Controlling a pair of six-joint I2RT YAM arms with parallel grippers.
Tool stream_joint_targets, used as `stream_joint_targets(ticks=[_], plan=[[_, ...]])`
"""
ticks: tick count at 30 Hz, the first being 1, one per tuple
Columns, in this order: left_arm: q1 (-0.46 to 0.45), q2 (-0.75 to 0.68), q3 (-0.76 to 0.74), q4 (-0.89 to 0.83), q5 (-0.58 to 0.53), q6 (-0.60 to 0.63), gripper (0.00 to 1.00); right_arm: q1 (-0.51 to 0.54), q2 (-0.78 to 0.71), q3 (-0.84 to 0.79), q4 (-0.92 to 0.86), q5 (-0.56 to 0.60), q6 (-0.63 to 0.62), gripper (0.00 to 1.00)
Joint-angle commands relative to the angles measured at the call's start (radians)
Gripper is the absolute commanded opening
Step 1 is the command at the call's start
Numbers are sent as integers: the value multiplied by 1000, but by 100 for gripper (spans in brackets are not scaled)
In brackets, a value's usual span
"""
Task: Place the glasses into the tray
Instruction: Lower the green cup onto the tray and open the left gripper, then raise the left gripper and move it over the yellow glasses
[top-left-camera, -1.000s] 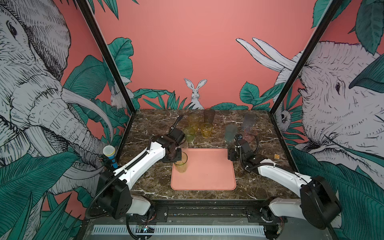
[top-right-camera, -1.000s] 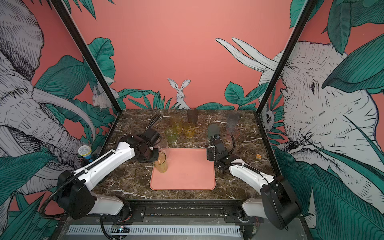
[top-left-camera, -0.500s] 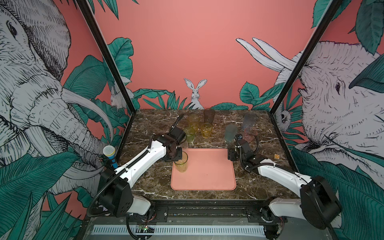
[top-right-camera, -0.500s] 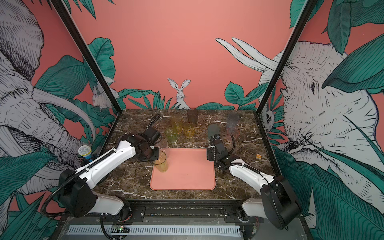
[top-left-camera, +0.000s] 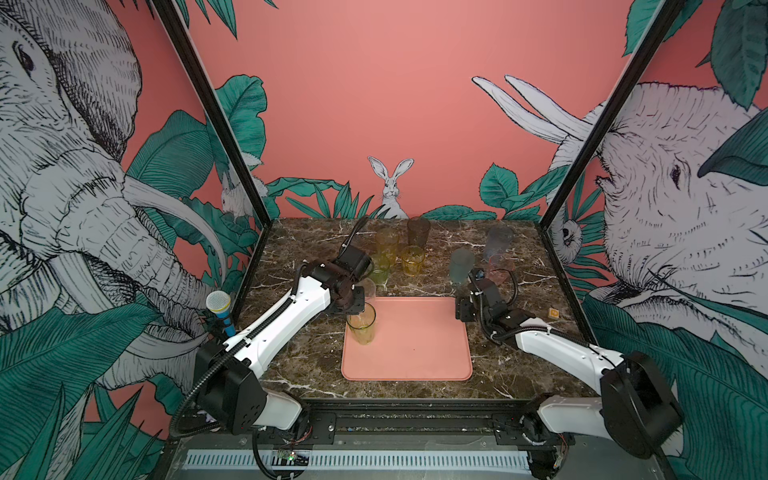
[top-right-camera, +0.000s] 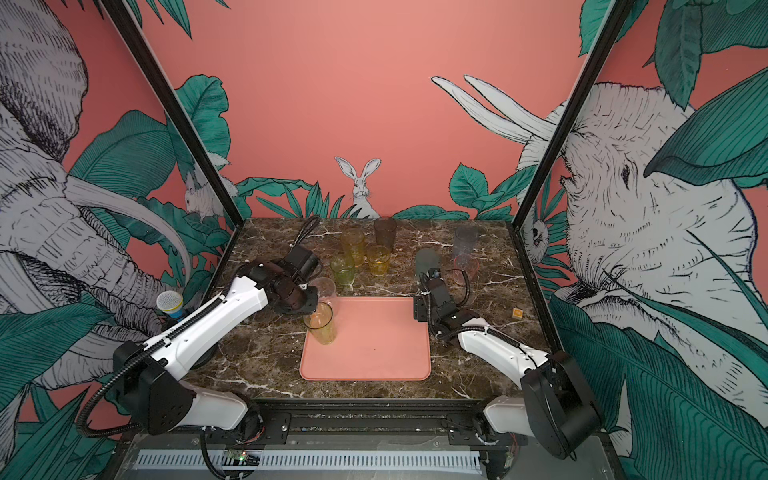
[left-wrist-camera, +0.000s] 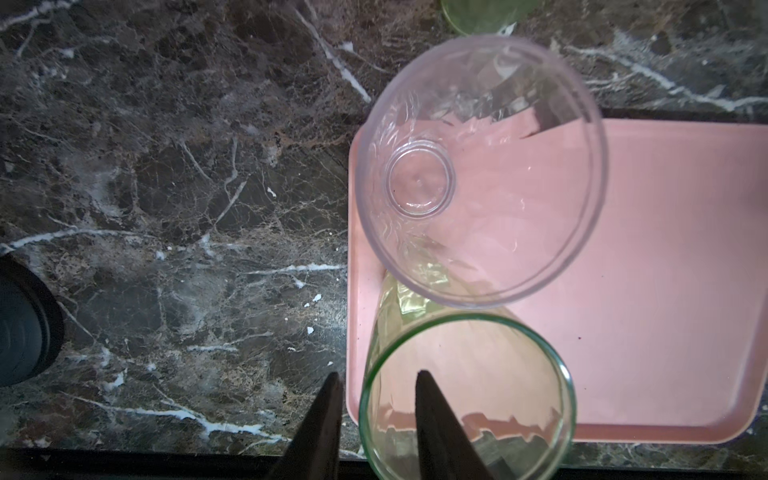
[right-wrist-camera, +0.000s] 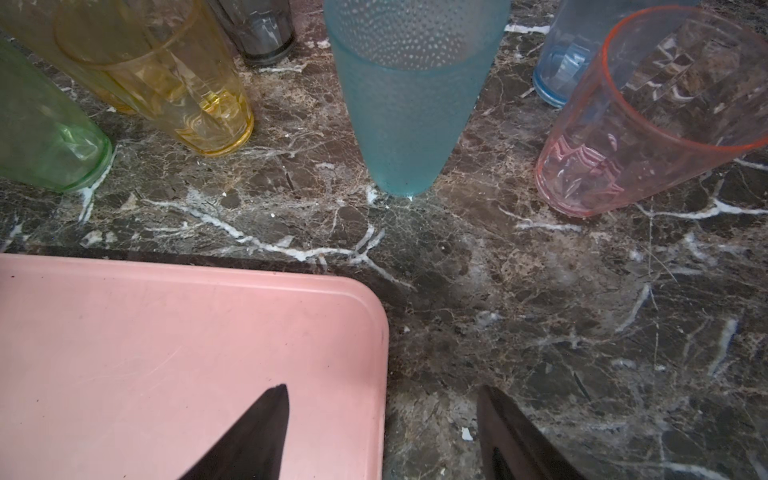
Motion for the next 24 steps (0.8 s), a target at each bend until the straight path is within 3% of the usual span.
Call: stream_joint_targets(ticks=[1, 11, 24], plan=[[-3, 12, 115, -74, -48, 45, 38, -6, 1, 24, 8, 14, -7, 74], [-3, 147, 429, -123, -108, 122, 49, -6, -8, 19, 9, 21, -10, 74], [26, 377, 735, -78, -130, 168, 54, -8, -9, 17, 9, 15, -7, 74]])
